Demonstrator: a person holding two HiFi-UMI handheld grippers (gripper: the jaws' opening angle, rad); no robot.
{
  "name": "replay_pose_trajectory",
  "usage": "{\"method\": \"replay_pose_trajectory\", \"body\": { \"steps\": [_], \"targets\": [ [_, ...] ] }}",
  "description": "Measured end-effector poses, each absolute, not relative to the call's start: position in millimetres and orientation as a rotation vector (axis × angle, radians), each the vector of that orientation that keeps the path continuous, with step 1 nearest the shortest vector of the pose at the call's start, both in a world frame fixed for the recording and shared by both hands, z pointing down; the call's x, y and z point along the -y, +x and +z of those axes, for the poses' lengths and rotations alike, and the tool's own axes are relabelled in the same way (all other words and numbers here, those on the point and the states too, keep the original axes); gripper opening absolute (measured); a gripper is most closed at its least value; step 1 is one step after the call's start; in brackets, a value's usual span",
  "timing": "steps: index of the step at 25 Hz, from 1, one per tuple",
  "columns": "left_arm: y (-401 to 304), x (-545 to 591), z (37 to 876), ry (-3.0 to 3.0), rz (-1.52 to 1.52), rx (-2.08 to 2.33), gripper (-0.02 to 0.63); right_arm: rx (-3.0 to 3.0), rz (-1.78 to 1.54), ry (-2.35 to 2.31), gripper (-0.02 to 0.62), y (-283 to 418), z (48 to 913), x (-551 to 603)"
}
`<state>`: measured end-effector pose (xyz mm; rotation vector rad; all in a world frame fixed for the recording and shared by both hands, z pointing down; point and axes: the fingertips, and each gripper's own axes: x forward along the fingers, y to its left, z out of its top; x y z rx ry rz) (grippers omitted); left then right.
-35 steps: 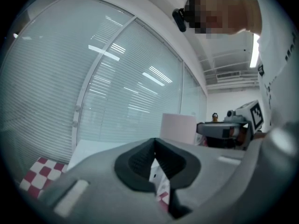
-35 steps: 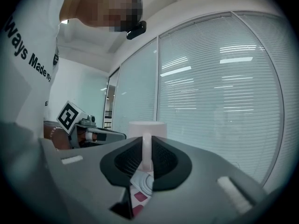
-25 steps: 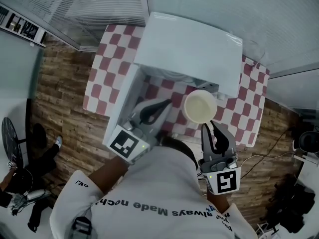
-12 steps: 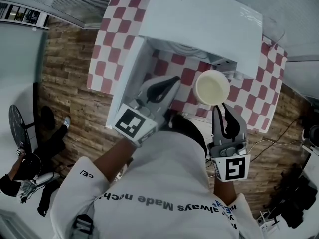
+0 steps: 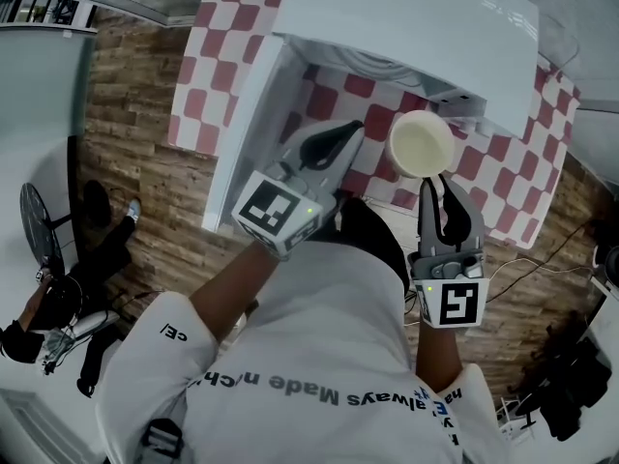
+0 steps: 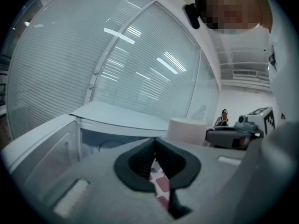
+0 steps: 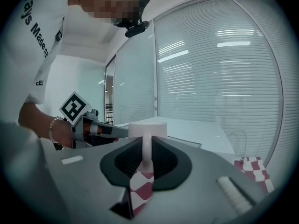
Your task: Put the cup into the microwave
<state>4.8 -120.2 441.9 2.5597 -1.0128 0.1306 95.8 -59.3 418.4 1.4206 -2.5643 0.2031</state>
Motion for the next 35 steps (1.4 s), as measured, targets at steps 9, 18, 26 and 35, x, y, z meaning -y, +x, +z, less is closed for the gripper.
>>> {"method": "replay_pose_trajectory", "body": {
  "steps": [9, 18, 26, 35],
  "targets": [
    [-3, 132, 474, 2.523, 0.125, 1.066, 0.000, 2.549, 0.213, 1.454, 0.043, 89, 455, 76],
    [-8, 149, 492, 2.568, 0.098, 1.105, 0.000, 2.524, 0.198, 1.516, 0.041, 82, 490, 106],
    [-10, 169, 519, 2.581, 0.135, 1.139, 0.000, 2.510, 0.201, 1.521, 0.042, 74, 521, 136],
    [-7, 194, 538, 2.606, 0.157, 1.168, 0.000, 2.495, 0.210, 1.558, 0.041, 69, 544, 171]
  ]
}}
